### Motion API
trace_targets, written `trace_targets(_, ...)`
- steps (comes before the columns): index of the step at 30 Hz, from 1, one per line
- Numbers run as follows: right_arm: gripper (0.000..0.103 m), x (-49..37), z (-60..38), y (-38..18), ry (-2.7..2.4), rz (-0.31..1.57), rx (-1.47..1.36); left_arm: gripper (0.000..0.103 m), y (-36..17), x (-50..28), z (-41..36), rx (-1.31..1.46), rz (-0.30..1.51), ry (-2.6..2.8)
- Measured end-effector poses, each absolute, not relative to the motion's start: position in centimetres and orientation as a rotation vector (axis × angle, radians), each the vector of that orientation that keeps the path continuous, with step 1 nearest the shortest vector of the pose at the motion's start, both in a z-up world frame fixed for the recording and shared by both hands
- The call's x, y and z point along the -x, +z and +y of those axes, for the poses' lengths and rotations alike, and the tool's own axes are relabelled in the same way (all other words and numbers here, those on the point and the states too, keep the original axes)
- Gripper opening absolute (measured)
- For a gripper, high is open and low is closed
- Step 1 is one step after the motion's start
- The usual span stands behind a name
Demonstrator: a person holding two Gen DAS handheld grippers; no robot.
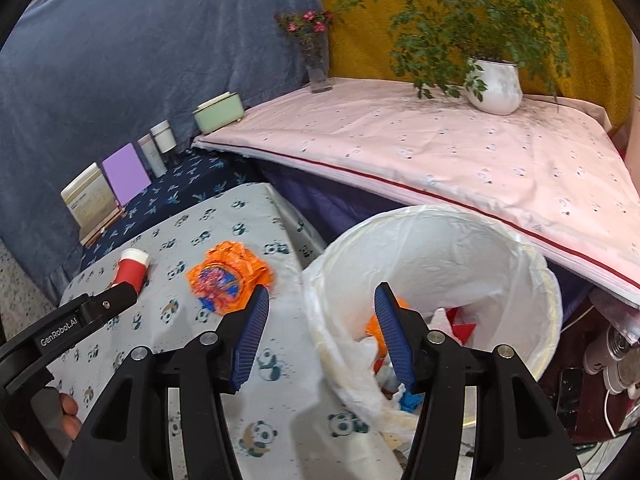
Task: Collect trash
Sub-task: 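Move both open tools back over the table toward the orange bag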
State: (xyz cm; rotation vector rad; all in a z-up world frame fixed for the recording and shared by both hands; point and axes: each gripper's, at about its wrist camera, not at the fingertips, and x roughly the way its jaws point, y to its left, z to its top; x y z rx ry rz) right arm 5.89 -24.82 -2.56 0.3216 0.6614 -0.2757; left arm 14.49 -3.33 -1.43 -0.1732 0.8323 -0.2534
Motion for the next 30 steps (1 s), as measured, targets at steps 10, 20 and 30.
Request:
trace_targets(10, 0.054, -8.7, -20.3, -3.3, -0.2, 0.702, -0.284, 0.071, -2.5, -16.1, 3.1, 0.212, 0.834, -0.12)
trace_targets(20, 0.054, -12.2, -17.6, -4.6, -0.156, 0.743, -0.267, 0.085, -3.1, -19.4, 6.8, 0.208, 0.815, -0.025)
trace_targets(30, 0.054, -17.1, -17.4, -6.6, -0.149, 0.778, -0.283, 0.091, -5.6, -24.7, 6.5, 0.188, 0.833, -0.007)
